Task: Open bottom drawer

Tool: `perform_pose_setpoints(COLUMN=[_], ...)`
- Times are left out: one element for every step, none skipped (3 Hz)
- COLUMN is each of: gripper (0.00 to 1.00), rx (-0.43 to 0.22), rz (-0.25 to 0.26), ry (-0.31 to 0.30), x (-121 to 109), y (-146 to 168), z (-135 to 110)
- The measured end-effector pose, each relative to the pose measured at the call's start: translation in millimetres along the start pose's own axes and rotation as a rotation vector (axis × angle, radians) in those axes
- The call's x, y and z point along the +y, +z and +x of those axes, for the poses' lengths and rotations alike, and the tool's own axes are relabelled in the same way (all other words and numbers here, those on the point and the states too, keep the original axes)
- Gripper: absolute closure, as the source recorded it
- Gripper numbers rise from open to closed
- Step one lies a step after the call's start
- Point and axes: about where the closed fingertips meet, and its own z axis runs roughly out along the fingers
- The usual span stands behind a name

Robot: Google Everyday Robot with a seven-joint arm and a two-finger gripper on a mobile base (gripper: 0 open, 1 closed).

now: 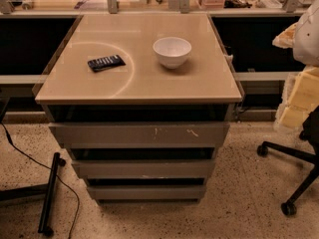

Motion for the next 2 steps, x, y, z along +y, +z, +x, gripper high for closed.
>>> perform_pose_setpoints(gripper=[0.00,0.00], rx=[0.000,-0.020], rz=[0.000,0.000], ry=[0.000,0.014], x=[0.0,2.8], y=[0.0,4.4], z=[0.0,5.0])
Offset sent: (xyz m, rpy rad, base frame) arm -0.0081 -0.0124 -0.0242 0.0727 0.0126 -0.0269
